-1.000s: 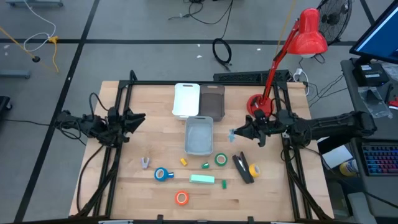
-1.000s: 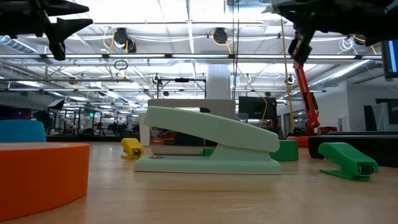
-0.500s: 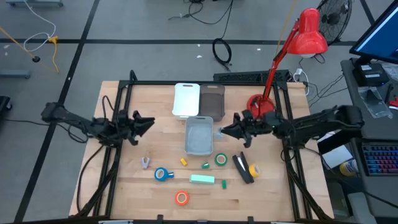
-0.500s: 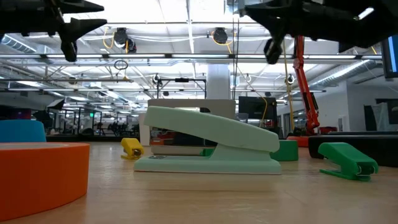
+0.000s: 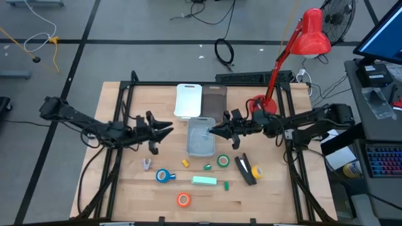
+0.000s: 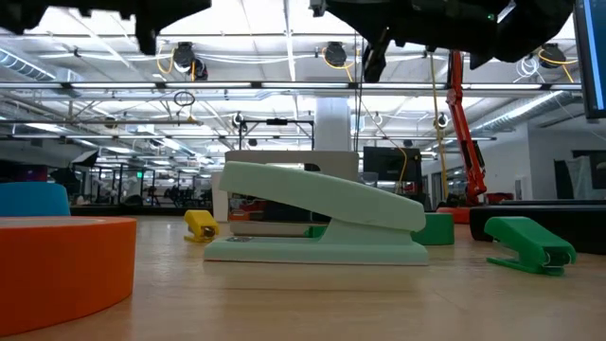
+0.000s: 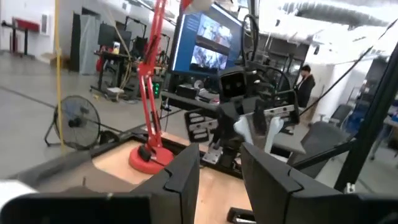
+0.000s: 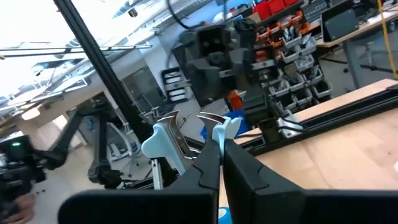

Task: Pick and place Stapler, Stapler remover, tape
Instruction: Put the sky blue staple remover into the white bin

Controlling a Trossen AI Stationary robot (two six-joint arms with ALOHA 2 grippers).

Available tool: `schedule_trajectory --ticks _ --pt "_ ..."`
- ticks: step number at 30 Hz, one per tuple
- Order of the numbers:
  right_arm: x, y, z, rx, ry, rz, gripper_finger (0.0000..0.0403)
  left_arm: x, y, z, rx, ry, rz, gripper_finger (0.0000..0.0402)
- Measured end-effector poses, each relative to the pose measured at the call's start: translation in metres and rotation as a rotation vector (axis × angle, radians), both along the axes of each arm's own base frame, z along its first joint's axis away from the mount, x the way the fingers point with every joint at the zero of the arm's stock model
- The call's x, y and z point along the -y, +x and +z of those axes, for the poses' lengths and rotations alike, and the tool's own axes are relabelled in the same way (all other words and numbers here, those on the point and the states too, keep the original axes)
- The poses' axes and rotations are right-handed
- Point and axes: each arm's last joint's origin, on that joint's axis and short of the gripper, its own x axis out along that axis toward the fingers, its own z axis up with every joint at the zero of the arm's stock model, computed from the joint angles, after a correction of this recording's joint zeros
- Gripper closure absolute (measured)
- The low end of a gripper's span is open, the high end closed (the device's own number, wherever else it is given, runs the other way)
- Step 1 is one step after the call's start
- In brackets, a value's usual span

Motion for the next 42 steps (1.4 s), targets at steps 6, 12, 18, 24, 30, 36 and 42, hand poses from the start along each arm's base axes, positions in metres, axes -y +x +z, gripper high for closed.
schedule_trajectory --ticks 6,12,18,24,30,36,42 --pt "0.002 0.001 0.002 0.015 -0.054 -0.014 0.0403 0.007 0.029 0.011 -0.041 0.032 -0.081 0.0282" --pt "0.001 0.001 0.004 0.026 -0.094 0.007 0.0403 0.003 0.062 0.015 -0.165 0.026 -0.140 0.0282" --pt "0.001 0.001 0.003 0.020 -0.104 0.006 0.0403 -0.003 0.085 0.020 -0.193 0.028 -0.213 0.0282" --pt "0.002 0.002 0.001 0.003 -0.112 0.000 0.0403 -0.007 0.096 0.020 -0.199 0.027 -0.261 0.0282" --pt "0.004 0.002 0.001 0.001 -0.120 -0.013 0.0403 -0.011 0.097 0.019 -0.199 0.000 -0.268 0.0282" --pt "0.010 0.002 0.001 -0.002 -0.117 -0.053 0.0403 -0.014 0.098 0.019 -0.200 -0.009 -0.261 0.0282" --pt "0.013 0.001 0.001 -0.005 -0.117 -0.063 0.0403 -0.020 0.098 0.019 -0.191 -0.027 -0.241 0.0282"
